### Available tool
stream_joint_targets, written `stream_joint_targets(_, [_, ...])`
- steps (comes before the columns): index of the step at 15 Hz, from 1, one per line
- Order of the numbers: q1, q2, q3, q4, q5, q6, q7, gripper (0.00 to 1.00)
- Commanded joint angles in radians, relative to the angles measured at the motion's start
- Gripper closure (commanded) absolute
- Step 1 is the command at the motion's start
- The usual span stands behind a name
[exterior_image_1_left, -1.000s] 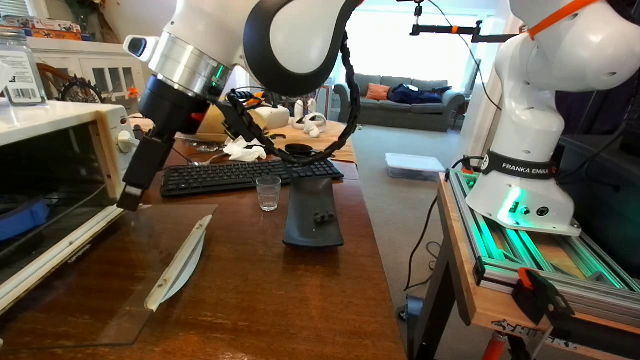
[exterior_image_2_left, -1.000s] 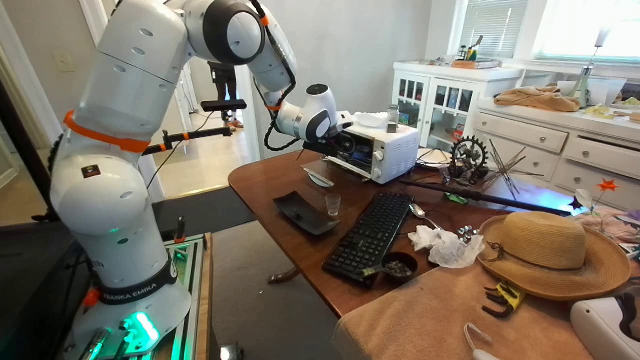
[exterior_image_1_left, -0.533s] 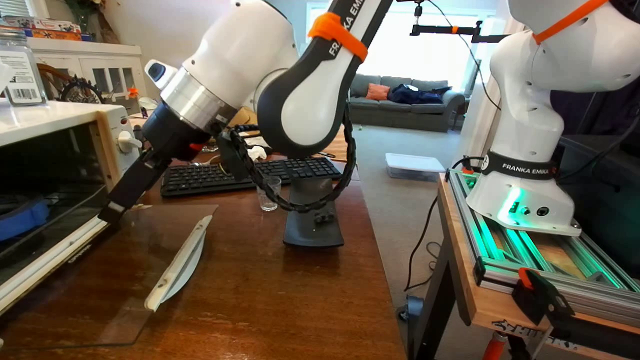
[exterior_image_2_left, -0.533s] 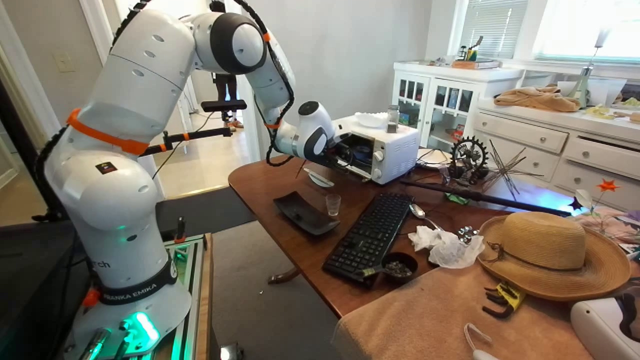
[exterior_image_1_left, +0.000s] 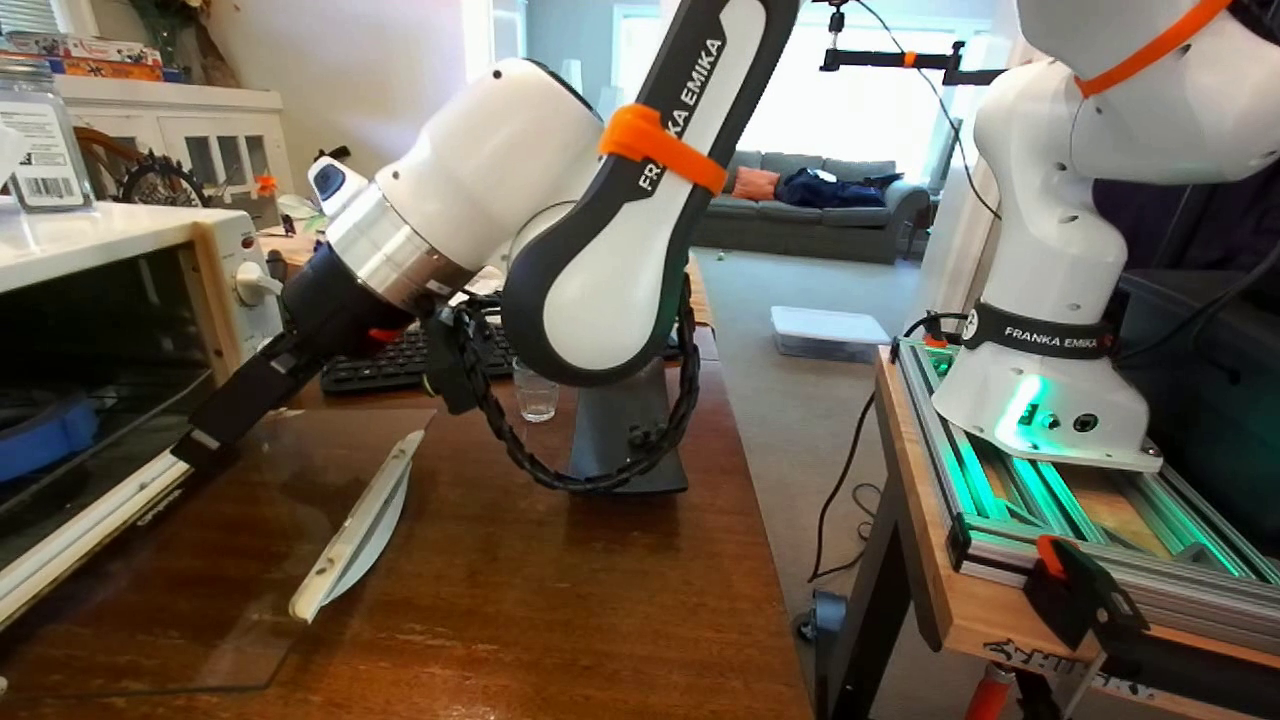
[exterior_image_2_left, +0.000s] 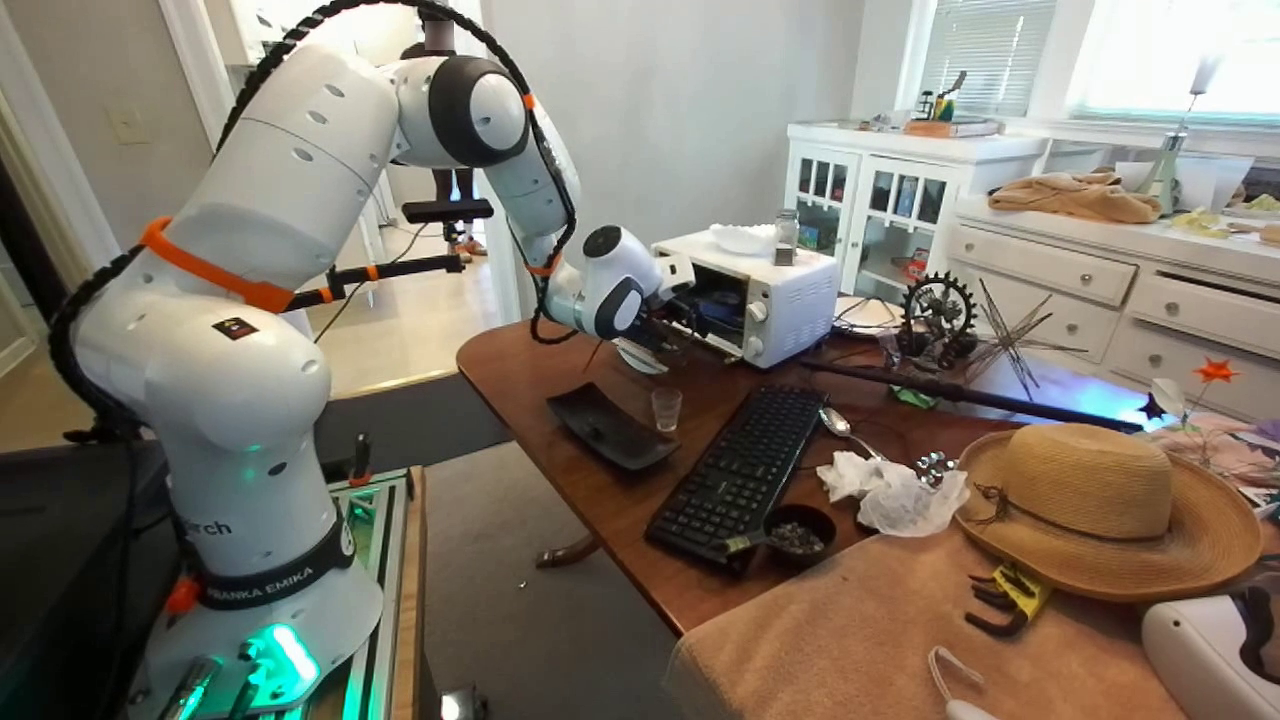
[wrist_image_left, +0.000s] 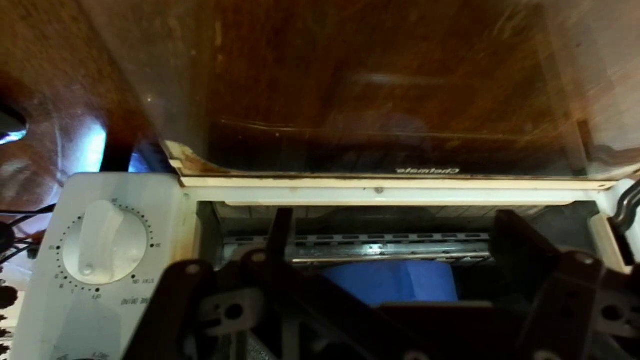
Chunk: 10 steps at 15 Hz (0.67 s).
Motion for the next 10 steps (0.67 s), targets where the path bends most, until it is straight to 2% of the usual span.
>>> stream_joint_targets(1, [-0.008,0.006,-0.017,0.032,0.041,-0.006,-0.031,0.00])
stream_joint_targets(3, [-0.018,0.005,-0.026,0.051,0.039,-0.019,-0.039,0.00])
stream_joint_targets(7, [-0.069,0.031,0.001,0.126,0.004,-0.072,-0.054,0.02])
stream_joint_targets(8, [-0.075,0.035,0.005,0.141,-0.002,-0.089,-0.057,0.26])
stream_joint_targets(10, [-0.082,0.041,0.010,0.156,-0.009,-0.113,-0.056,0.16])
